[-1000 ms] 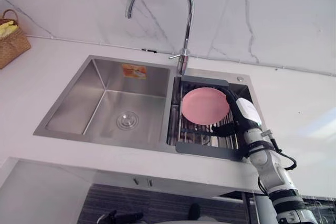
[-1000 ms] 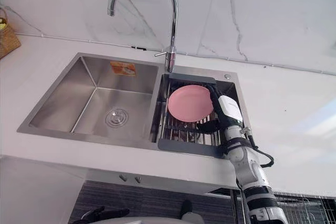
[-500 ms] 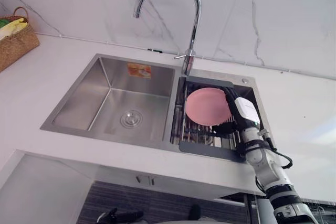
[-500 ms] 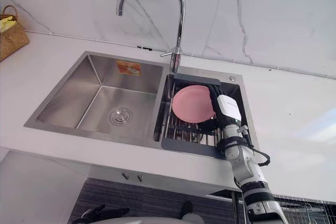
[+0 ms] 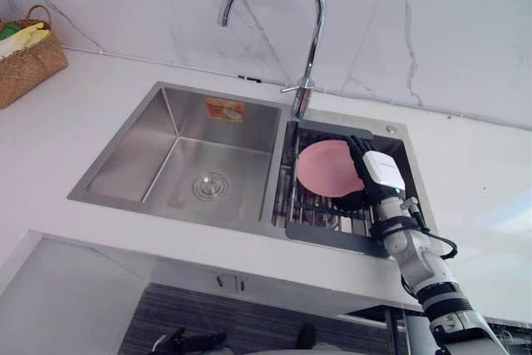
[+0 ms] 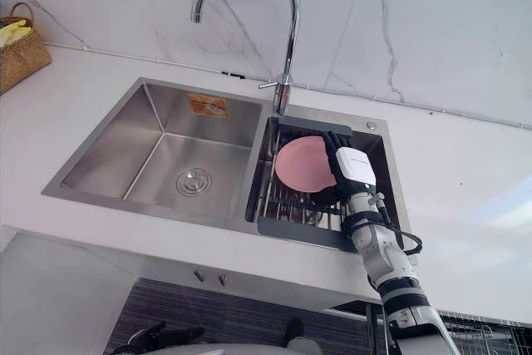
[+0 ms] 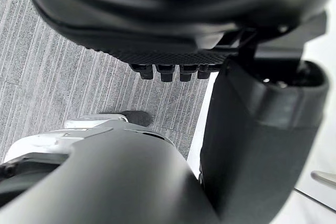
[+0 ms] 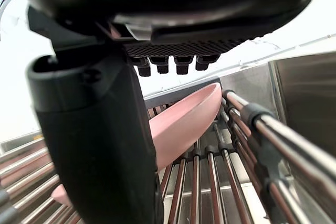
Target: Walk over to the sink, pick up the cup, carry it to the dishwasher, place the cup inside the dishwasher, then close the dishwasher door
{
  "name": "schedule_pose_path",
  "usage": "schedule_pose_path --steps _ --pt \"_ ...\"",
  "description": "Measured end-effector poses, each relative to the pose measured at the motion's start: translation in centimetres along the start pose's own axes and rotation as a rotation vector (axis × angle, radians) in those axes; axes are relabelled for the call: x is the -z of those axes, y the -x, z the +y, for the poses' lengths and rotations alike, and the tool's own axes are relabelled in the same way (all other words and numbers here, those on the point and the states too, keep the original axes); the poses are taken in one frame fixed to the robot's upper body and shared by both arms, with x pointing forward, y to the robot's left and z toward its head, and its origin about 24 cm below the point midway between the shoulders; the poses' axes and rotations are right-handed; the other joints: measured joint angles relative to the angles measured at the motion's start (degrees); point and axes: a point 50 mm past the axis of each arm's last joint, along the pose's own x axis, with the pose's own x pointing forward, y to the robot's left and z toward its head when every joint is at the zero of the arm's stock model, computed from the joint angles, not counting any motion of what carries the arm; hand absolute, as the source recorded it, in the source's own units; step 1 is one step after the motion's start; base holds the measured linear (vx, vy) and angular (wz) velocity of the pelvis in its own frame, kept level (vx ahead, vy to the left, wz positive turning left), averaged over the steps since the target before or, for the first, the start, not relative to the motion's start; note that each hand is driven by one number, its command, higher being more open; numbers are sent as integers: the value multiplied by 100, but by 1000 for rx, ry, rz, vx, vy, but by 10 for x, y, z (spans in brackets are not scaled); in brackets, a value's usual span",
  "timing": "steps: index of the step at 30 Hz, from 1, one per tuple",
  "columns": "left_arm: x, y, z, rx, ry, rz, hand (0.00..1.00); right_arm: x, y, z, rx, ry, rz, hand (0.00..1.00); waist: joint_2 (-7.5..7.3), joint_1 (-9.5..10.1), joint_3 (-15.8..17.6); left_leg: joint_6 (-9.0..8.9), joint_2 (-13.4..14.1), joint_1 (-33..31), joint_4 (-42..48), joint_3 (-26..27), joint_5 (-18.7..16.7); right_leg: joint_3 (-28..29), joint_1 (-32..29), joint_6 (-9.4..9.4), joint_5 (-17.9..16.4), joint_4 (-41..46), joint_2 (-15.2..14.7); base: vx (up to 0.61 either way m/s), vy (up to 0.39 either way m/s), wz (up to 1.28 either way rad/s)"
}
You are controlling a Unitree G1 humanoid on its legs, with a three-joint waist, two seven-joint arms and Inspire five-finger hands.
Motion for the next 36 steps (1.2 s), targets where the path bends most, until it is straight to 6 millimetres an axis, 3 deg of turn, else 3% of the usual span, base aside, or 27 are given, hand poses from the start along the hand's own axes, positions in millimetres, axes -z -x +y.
schedule_pose_path --steps 18,36 --pt "-2 0 0 4 -4 -6 100 0 -8 -6 -86 105 -115 100 -24 77 9 0 1 0 -25 -55 36 -49 23 -5 -4 0 0 -1 0 1" --pt "-3 1 3 9 -17 -19 100 5 -4 1 55 226 -130 100 -50 135 24 -4 -7 2 -148 -137 145 -116 24 -18 4 0 -3 -4 -1 1"
